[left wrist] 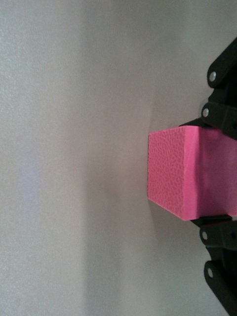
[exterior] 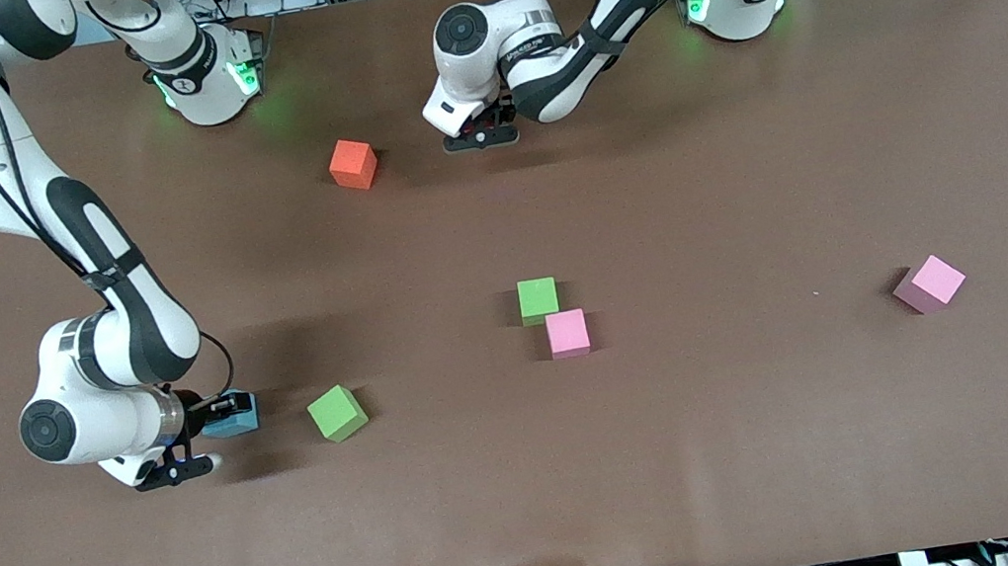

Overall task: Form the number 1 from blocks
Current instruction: 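Release the magenta cube while the right gripper lifts the cyan cube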

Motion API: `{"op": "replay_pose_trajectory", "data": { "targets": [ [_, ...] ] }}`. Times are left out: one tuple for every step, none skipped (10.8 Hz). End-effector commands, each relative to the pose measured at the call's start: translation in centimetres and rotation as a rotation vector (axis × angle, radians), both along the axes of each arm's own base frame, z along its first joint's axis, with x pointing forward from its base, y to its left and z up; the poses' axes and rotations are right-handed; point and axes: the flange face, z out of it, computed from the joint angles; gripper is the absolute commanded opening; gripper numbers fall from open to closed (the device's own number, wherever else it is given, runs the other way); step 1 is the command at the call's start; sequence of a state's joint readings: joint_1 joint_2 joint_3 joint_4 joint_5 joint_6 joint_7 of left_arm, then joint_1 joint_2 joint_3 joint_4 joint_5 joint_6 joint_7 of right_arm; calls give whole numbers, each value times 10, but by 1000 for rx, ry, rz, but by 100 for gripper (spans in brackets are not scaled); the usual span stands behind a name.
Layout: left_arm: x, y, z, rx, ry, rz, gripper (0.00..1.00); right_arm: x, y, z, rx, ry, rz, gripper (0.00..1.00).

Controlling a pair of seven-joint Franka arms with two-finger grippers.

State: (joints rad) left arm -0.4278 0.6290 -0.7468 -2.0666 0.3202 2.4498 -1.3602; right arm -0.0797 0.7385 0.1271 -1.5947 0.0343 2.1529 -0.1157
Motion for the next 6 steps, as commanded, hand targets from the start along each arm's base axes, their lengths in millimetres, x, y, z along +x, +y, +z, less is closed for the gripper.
{"op": "replay_pose_trajectory", "data": {
  "targets": [
    [-3,-1,-2,-7,-14,3,100,-2,10,10,14,-1,6,0],
    [-1,-1,-1,-9,-16,5,100,-2,10,10,13,-1,0,0],
    [5,-2,5,-15,-27,11,100,-2,11,10,13,-1,2,0],
    [19,0,17,-22,-51,28,100,-2,12,11,13,-2,2,0],
    [30,2,35,-31,-85,39,100,-2,16,12,10,-2,-6,0],
    [49,9,57,-31,-119,51,100,-2,29,15,5,-4,-9,0]
  ]
}}
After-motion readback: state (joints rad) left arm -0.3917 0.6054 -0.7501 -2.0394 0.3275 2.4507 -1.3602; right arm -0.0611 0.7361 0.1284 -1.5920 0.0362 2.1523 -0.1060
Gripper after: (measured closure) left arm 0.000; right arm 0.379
